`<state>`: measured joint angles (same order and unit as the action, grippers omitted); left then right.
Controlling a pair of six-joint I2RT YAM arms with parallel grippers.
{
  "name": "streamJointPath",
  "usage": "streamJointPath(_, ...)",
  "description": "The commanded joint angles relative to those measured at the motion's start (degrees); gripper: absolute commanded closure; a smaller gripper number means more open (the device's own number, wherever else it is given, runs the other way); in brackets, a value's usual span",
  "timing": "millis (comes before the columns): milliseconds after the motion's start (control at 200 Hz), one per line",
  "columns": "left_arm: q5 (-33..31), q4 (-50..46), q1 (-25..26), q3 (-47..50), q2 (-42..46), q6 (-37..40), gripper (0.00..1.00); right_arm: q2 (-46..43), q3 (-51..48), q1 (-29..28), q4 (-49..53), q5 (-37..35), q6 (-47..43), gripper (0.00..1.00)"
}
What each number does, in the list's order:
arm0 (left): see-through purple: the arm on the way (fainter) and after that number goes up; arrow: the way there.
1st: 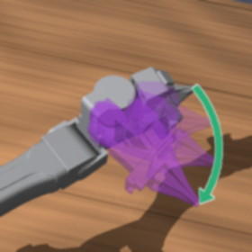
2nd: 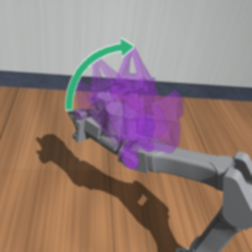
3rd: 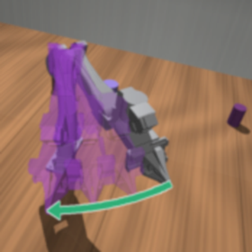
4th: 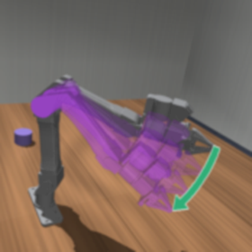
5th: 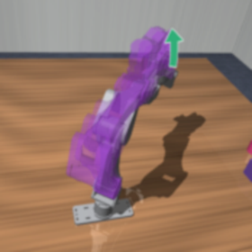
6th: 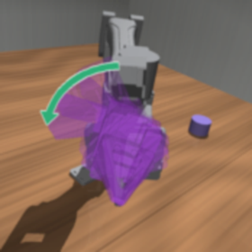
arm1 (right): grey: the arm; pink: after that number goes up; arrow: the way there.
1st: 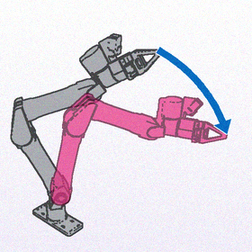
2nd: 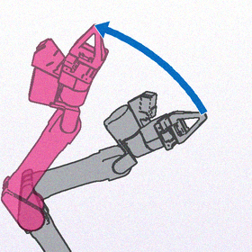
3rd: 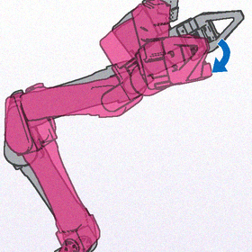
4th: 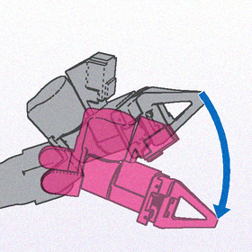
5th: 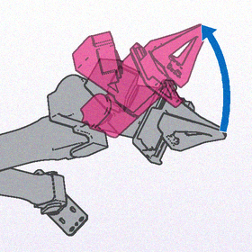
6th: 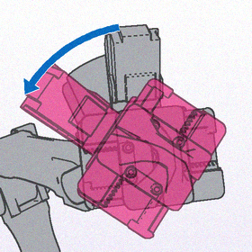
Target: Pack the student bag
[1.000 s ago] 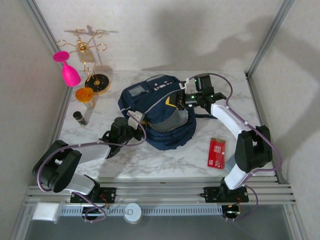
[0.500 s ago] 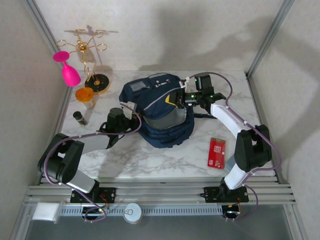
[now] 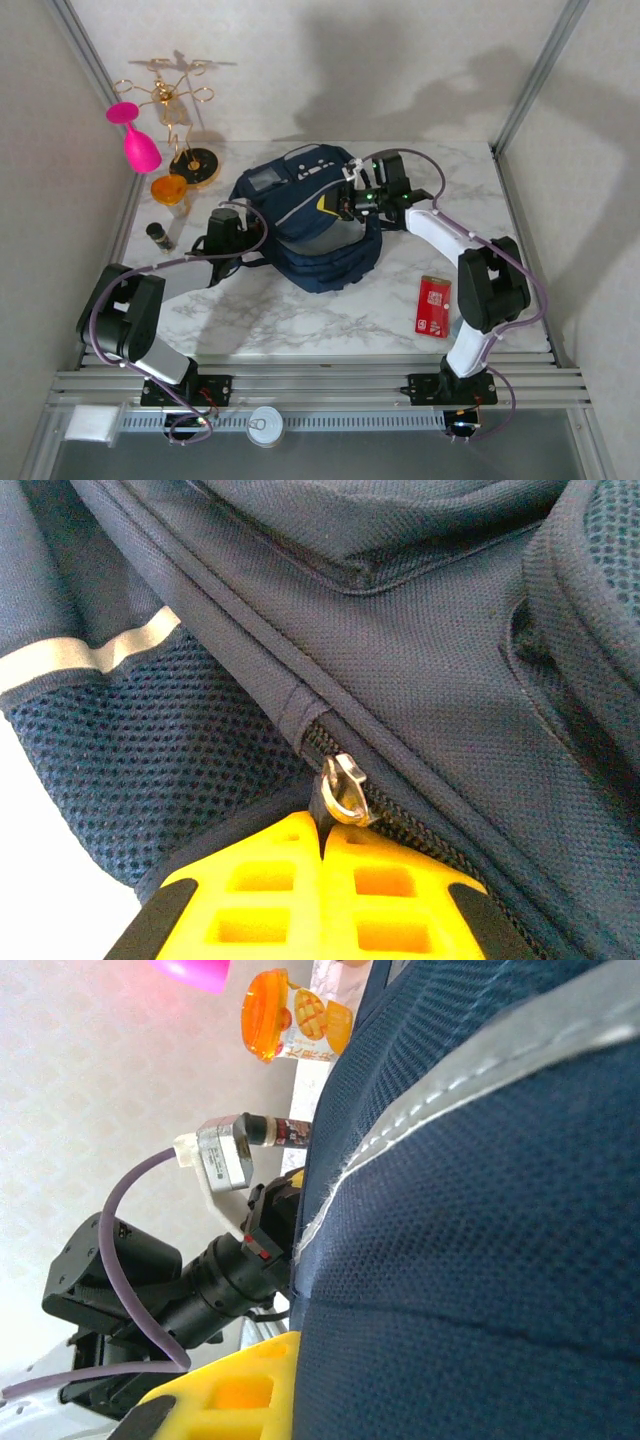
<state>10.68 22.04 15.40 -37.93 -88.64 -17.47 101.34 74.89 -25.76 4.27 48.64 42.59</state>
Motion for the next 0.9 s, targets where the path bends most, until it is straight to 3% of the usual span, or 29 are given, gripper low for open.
streamJointPath(0,-2.9,-2.9,-1.1,0.6,3.2,-3.2,1.0,1.4,0.2,-1.6,-8.6,4.5,1.6,1.0)
streamJointPath(65,-3.2,-4.6,-1.1,1.8,5.2,-4.1,0.93,2.0,-0.1,-2.1,-10.5,5.4,1.8,0.99)
streamJointPath(125,-2.0,-6.0,-0.9,2.9,7.5,-5.1,0.8,2.1,0.5,-2.1,-5.7,3.8,-1.5,0.89)
streamJointPath(210,-1.6,-9.9,0.2,3.9,11.7,-6.6,0.7,0.1,-0.1,-0.9,2.4,-0.3,-7.6,0.72)
streamJointPath(350,-0.3,-12.1,2.9,8.1,18.5,-13.9,0.55,-4.7,-5.9,0.0,9.9,-7.9,-12.8,0.36)
streamJointPath(501,-2.8,-12.9,11.7,10.8,25.5,-20.3,0.48,-13.3,-16.2,0.4,11.9,-11.6,-13.9,0.18)
streamJointPath(711,-5.3,-6.5,23.6,14.2,28.8,-29.8,0.42,-27.5,-22.7,5.7,22.3,-31.1,-8.5,0.01)
streamJointPath(801,-5.7,-4.1,27.4,12.9,26.7,-30.8,0.41,-31.2,-23.2,12.8,26.7,-39.0,-5.3,0.01)
streamJointPath(896,-5.7,-1.2,31.7,9.9,22.8,-30.1,0.37,-33.2,-24.8,23.3,28.8,-42.1,-2.2,0.01)
